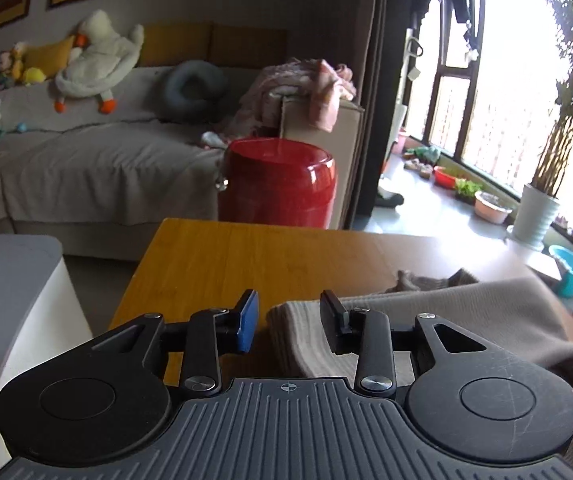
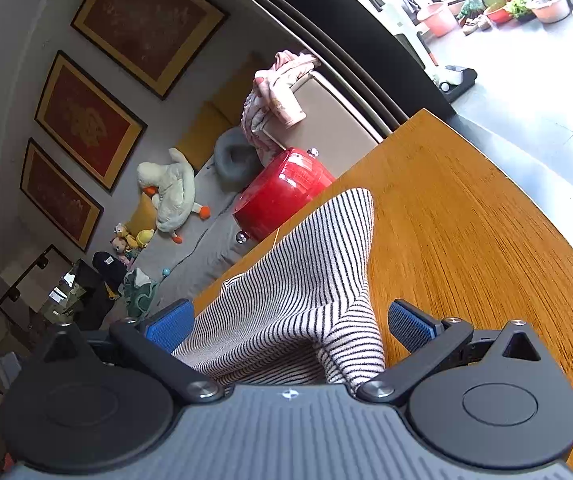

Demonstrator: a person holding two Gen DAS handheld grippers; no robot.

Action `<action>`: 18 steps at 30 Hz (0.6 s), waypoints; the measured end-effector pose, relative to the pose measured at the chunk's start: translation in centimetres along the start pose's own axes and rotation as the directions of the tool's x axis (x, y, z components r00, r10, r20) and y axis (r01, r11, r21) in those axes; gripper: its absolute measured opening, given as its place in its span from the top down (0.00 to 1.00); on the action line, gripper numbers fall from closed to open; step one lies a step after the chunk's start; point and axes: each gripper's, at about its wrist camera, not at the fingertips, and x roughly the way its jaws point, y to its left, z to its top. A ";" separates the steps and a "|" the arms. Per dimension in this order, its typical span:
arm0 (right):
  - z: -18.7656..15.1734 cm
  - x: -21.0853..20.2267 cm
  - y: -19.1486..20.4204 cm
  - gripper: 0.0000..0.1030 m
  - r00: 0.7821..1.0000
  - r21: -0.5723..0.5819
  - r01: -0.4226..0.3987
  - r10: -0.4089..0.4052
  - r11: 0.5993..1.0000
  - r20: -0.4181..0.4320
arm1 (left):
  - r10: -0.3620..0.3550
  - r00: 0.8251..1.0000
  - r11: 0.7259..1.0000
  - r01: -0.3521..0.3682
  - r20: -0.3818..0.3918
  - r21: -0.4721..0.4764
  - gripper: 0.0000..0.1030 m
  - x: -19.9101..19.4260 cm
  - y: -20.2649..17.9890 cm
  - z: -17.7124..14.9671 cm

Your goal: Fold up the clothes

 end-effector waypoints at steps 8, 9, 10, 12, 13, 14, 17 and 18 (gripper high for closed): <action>-0.4 0.2 0.5 0.00 1.000 -0.029 0.015 -0.015 0.999 -0.010 | -0.213 0.976 0.976 0.210 -0.054 -0.055 0.33 1.4 -3.4 -2.1; -0.4 0.2 0.5 0.00 1.000 -0.034 0.023 -0.023 0.999 -0.002 | -0.214 0.974 0.976 0.209 -0.073 -0.068 0.32 2.3 -3.5 -2.7; -0.5 0.2 0.5 0.00 1.000 -0.039 0.031 -0.031 0.999 0.005 | -0.216 0.972 0.974 0.209 -0.089 -0.088 0.31 3.0 -3.2 -3.2; -0.6 0.3 0.7 0.00 0.999 -0.053 0.048 -0.048 0.997 0.004 | -0.239 0.968 0.967 0.230 -0.079 -0.108 0.29 3.2 -2.8 -3.5; -0.7 0.4 0.8 0.00 0.998 -0.063 0.055 -0.055 0.997 -0.004 | -0.250 0.966 0.964 0.240 -0.073 -0.118 0.23 3.3 -2.6 -3.7; -0.7 0.6 1.0 0.00 0.998 -0.074 0.060 -0.061 0.995 -0.017 | -0.253 0.965 0.963 0.244 -0.073 -0.113 0.22 3.3 -2.7 -3.7; -0.6 1.1 1.4 0.00 0.996 -0.105 0.044 -0.051 0.993 -0.067 | -0.261 0.963 0.963 0.253 -0.073 -0.096 0.16 3.4 -3.0 -3.9; -0.6 1.2 1.5 0.00 0.995 -0.115 0.029 -0.039 0.993 -0.088 | -0.263 0.962 0.962 0.256 -0.073 -0.091 0.14 3.4 -3.1 -3.9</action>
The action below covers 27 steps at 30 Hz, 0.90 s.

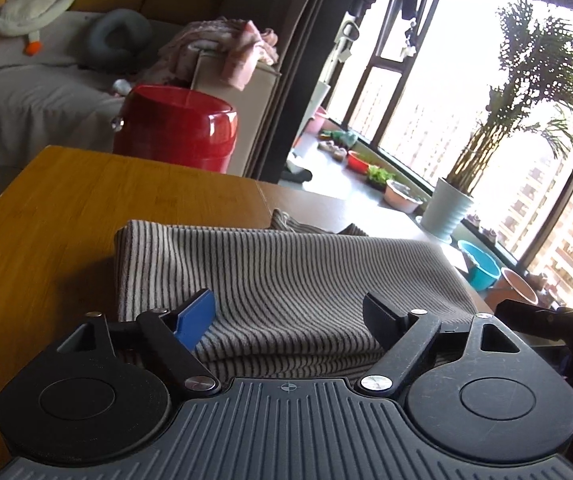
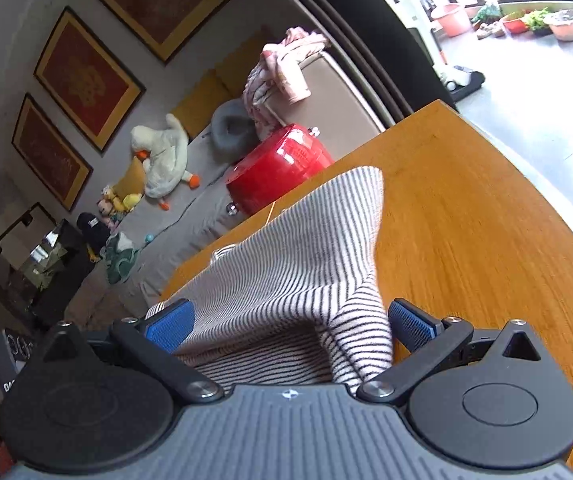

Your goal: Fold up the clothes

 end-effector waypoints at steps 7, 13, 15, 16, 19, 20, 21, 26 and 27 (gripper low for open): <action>-0.3 1.1 3.0 0.00 0.990 -0.187 0.102 -0.119 0.977 -0.077 | -0.013 1.000 1.000 0.013 0.004 0.015 0.06 0.1 -0.2 -0.3; -1.8 3.2 7.3 0.00 0.925 -0.533 0.187 -0.331 0.825 -0.188 | -0.019 1.000 1.000 0.018 0.004 0.011 0.03 0.1 0.0 -0.3; -2.0 3.2 7.8 0.00 0.909 -0.560 0.198 -0.365 0.804 -0.203 | -0.024 1.000 1.000 0.024 0.004 0.008 0.02 0.0 -0.1 -0.3; -1.8 2.9 7.9 0.00 0.906 -0.550 0.206 -0.370 0.810 -0.206 | -0.025 1.000 1.000 0.024 0.004 0.008 0.01 0.0 -0.1 -0.3; 0.2 0.6 8.3 0.00 0.938 -0.480 0.264 -0.338 0.836 -0.074 | -0.027 1.000 1.000 0.027 0.004 0.008 0.00 0.0 -0.1 -0.3; 1.0 -0.3 8.7 0.00 0.946 -0.464 0.283 -0.323 0.840 -0.008 | -0.028 1.000 1.000 0.028 0.004 0.009 0.00 0.0 -0.1 -0.3; 1.6 -0.8 9.0 0.00 0.950 -0.451 0.294 -0.310 0.843 0.040 | -0.028 1.000 1.000 0.028 0.003 0.009 0.00 0.1 -0.1 -0.3; 3.1 0.4 9.3 0.26 0.961 -0.406 0.273 -0.267 0.872 0.074 | -0.029 1.000 1.000 0.029 0.002 0.009 0.00 -0.1 -0.2 -0.4; 3.0 1.2 8.8 0.30 0.962 -0.389 0.263 -0.269 0.883 0.039 | -0.030 1.000 1.000 0.030 0.002 0.009 0.00 -0.1 -0.2 -0.5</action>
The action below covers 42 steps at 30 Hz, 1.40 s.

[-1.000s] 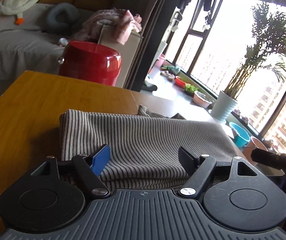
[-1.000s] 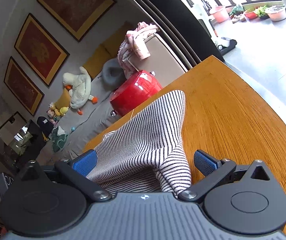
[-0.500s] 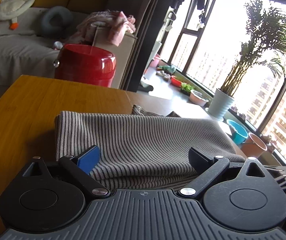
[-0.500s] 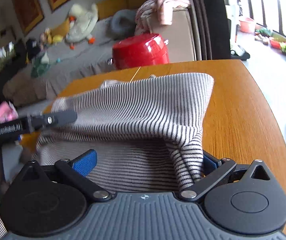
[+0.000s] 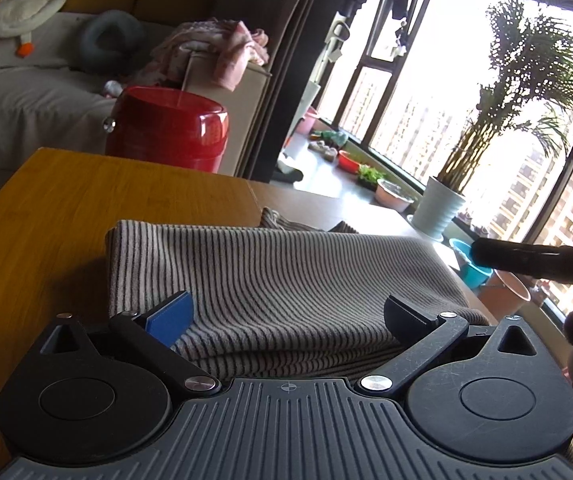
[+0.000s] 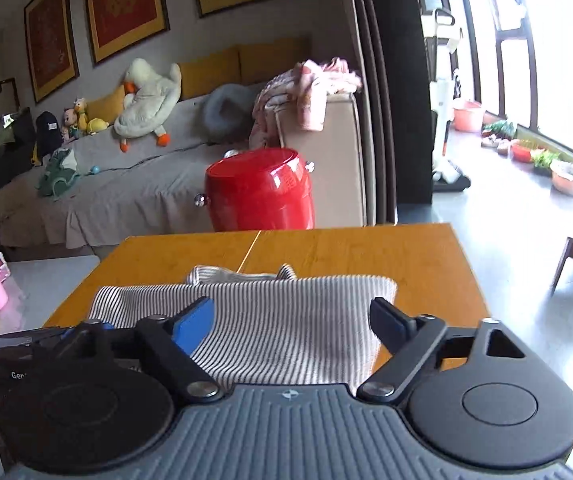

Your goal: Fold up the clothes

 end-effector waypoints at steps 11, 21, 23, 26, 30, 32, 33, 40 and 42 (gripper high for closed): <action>-2.3 2.8 -0.7 0.40 0.995 -0.047 0.061 -0.064 0.997 -0.074 | -0.007 1.000 1.000 0.007 -0.009 0.001 0.00 0.0 -0.1 -0.1; -3.4 2.8 -3.1 0.26 0.996 0.021 0.028 -0.027 0.999 -0.086 | -0.078 0.997 0.995 0.077 -0.006 -0.069 0.00 -2.2 2.3 2.0; -3.4 2.8 -3.2 0.26 0.996 0.027 0.014 -0.012 1.000 -0.084 | 0.006 1.000 0.997 -0.006 0.005 -0.083 0.00 -2.6 3.6 3.0; -3.4 2.8 -3.5 0.26 0.996 0.036 -0.014 0.017 0.999 -0.087 | 0.084 0.993 0.991 -0.092 -0.082 -0.100 0.00 -0.8 5.5 3.8; -1.7 2.4 -5.0 0.28 0.998 0.084 -0.022 0.027 0.996 -0.058 | 0.085 0.987 0.989 -0.101 -0.137 -0.108 0.00 1.2 6.5 4.0; -0.7 2.4 -5.9 0.28 0.999 0.105 -0.021 0.026 0.994 -0.044 | 0.072 0.988 0.991 -0.087 -0.138 -0.105 0.01 1.6 6.5 4.2; -0.1 2.8 -6.4 0.28 0.999 0.109 -0.015 0.020 0.994 -0.040 | 0.065 0.988 0.991 -0.080 -0.139 -0.104 0.01 1.9 6.5 4.3; 1.6 7.8 -8.7 0.28 0.985 0.237 -0.094 0.124 0.967 -0.118 | 0.017 0.989 0.995 -0.031 -0.145 -0.094 0.02 3.6 6.5 4.8; 2.0 8.8 -8.3 0.28 0.979 0.238 -0.122 0.156 0.963 -0.129 | 0.010 0.990 0.995 -0.024 -0.142 -0.096 0.07 4.0 6.6 5.3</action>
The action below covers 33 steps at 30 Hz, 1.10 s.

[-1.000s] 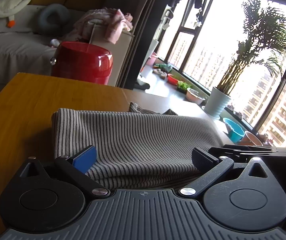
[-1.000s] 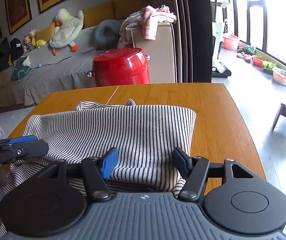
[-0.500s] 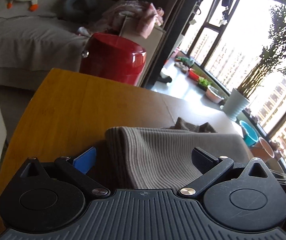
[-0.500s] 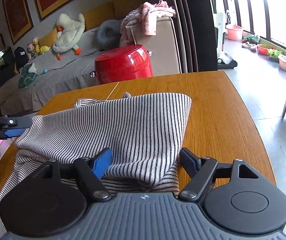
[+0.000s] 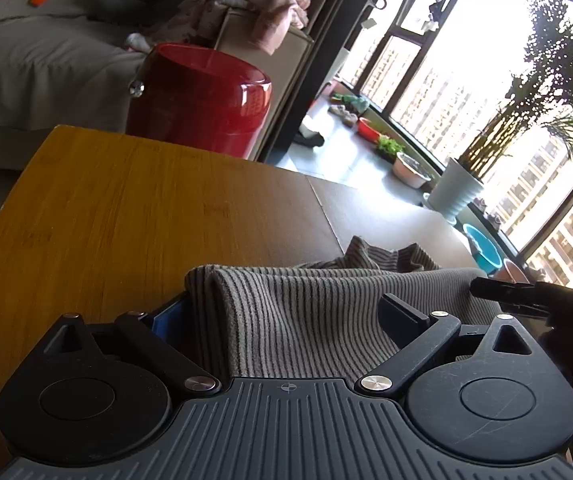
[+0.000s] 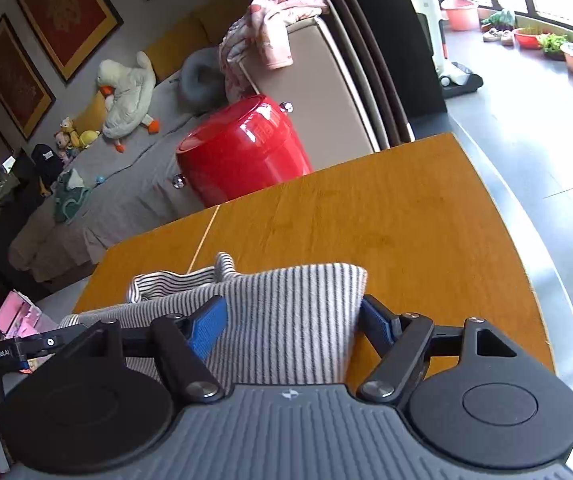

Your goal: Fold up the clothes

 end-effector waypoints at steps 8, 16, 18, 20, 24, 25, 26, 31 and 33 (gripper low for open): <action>2.9 3.4 3.3 0.67 0.999 -0.121 0.037 -0.038 0.992 -0.008 | 0.000 1.000 1.000 0.001 0.026 -0.029 0.60 1.2 0.1 3.5; 3.2 -7.8 6.7 0.70 0.983 -0.270 -0.076 0.117 0.960 0.140 | -0.060 0.987 0.990 0.040 0.149 0.136 0.66 -6.2 -3.5 3.4; 0.8 -10.9 7.1 0.70 0.983 -0.315 -0.071 0.120 0.946 0.137 | -0.079 0.986 0.986 0.055 0.148 0.158 0.68 -9.2 -4.0 1.1; -1.8 -13.8 7.5 0.70 0.985 -0.362 -0.057 0.112 0.930 0.132 | -0.094 0.985 0.982 0.068 0.144 0.175 0.70 -12.0 -4.5 -1.2; -7.6 -18.1 8.6 0.71 0.989 -0.453 -0.030 0.094 0.891 0.118 | -0.084 0.993 0.976 0.064 0.087 0.210 0.71 -15.3 -5.6 -5.9; -9.2 -18.7 8.8 0.71 0.991 -0.477 -0.017 0.079 0.879 0.109 | -0.078 0.994 0.973 0.061 0.071 0.221 0.71 -16.0 -5.9 -7.1; -10.8 -19.2 8.9 0.71 0.994 -0.491 -0.007 0.060 0.871 0.093 | -0.069 0.997 0.973 0.057 0.046 0.224 0.71 -16.4 -6.0 -8.5; -17.4 -20.9 7.9 0.65 0.999 -0.521 0.031 -0.035 0.853 0.003 | -0.043 0.998 0.984 0.050 -0.044 0.172 0.70 -17.5 -4.5 -12.8; -19.1 -21.7 7.2 0.63 0.998 -0.520 0.037 -0.060 0.853 -0.028 | -0.039 0.998 0.987 0.047 -0.051 0.156 0.67 -17.7 -4.2 -13.4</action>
